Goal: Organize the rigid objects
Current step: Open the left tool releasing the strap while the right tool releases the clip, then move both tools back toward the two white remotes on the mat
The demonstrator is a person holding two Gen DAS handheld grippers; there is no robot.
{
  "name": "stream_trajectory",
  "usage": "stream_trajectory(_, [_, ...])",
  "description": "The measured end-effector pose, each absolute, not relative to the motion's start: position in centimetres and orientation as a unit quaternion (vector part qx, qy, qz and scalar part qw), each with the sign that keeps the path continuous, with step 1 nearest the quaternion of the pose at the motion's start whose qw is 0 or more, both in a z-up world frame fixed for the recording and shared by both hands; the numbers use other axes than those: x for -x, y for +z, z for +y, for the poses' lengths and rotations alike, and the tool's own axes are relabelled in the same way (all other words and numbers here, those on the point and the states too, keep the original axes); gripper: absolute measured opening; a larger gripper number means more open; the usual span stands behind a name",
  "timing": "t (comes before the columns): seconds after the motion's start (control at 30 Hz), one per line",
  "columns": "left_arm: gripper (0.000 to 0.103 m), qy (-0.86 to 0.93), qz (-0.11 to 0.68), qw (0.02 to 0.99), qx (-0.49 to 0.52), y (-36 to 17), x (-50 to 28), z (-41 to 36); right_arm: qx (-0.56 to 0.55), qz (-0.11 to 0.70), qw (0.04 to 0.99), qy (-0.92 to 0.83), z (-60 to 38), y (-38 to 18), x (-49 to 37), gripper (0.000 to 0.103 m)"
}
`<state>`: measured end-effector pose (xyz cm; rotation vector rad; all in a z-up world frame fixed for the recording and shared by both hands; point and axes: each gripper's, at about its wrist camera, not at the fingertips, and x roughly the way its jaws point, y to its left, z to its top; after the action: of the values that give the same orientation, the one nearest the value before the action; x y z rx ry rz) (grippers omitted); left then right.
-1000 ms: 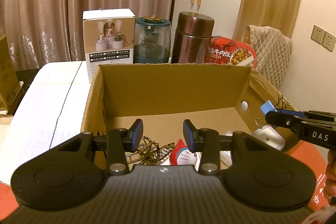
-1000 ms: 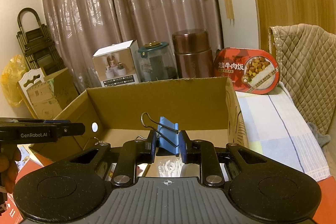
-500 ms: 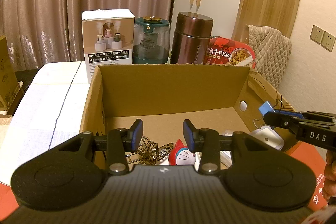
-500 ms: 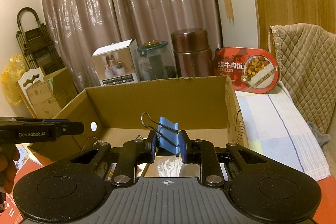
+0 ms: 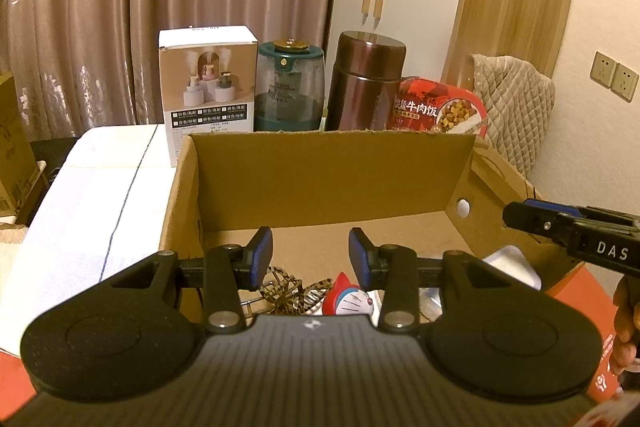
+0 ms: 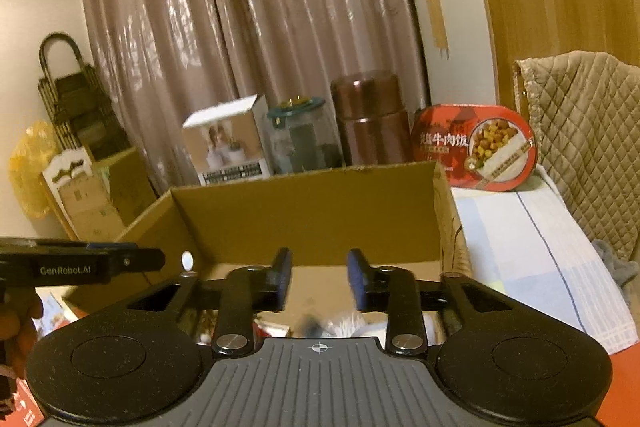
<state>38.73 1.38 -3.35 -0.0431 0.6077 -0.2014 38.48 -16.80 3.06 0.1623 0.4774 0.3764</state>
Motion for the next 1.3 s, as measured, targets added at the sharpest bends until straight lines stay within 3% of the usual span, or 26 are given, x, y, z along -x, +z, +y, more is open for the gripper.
stream_trajectory(1.03, [0.037,-0.105,0.290,0.951,0.023,-2.8,-37.4,0.9,-0.077,0.204,0.960,0.176,-17.7,4.9,-36.6,0.046])
stream_trajectory(1.3, [0.065,-0.090,0.250,0.964,0.006,-0.9,-34.2,-0.2,-0.050,0.180,0.972,0.144,-20.0,4.9,-30.9,0.063])
